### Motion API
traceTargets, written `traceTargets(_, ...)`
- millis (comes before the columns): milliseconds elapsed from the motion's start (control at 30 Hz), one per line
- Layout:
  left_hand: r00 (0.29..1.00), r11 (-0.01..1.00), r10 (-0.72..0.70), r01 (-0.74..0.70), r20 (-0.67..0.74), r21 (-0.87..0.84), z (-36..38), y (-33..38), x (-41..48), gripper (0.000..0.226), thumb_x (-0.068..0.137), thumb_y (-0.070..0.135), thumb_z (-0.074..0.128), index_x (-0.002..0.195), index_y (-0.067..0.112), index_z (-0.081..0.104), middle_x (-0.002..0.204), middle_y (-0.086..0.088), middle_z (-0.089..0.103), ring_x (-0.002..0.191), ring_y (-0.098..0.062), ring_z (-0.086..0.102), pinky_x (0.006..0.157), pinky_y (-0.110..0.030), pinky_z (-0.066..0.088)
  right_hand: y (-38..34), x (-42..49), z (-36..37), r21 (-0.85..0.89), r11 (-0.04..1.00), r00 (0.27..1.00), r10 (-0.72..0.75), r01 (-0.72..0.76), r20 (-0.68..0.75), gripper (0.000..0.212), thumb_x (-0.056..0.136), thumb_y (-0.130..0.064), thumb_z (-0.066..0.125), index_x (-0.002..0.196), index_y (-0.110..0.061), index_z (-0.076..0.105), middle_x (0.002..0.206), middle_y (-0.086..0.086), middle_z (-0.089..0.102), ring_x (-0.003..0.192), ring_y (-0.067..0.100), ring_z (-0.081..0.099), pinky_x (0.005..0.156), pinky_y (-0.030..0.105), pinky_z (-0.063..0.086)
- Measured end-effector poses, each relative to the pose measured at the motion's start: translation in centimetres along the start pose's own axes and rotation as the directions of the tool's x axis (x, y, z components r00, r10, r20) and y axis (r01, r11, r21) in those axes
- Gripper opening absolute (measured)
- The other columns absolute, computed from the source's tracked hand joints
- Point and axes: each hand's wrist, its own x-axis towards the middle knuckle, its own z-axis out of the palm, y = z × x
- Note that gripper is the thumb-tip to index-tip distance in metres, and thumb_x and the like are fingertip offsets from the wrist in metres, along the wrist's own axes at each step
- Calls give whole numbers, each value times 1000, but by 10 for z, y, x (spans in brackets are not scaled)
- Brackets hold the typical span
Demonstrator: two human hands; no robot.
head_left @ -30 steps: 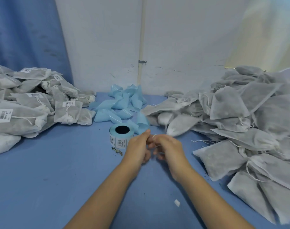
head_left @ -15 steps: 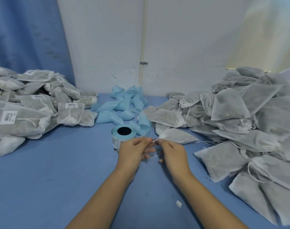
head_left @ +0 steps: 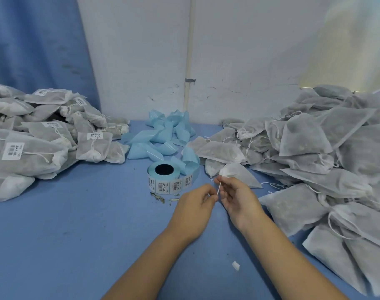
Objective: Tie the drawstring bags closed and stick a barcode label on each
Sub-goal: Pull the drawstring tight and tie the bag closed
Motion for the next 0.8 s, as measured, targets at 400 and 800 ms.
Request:
traceTargets(400, 995, 951, 93, -83, -19, 298, -3, -9, -1, 14, 95, 31, 51, 94, 28, 64, 69, 13, 50, 68, -3, 46, 62, -24, 36, -4, 0, -8, 43, 999, 991, 19, -25, 133, 13, 93, -10, 50, 86, -8, 62, 78, 5, 74, 88, 16, 67, 73, 25, 52)
traceTargets(800, 953, 809, 252, -110, -171, 577, -14, -6, -1, 23, 97, 29, 49, 95, 14, 67, 95, 1, 53, 86, -17, 52, 65, -34, 45, 6, -4, -4, -692, 559, 865, -459, 458, 202, 25, 86, -12, 55, 62, -17, 51, 53, -12, 45, 56, 9, 40, 54, 21, 33)
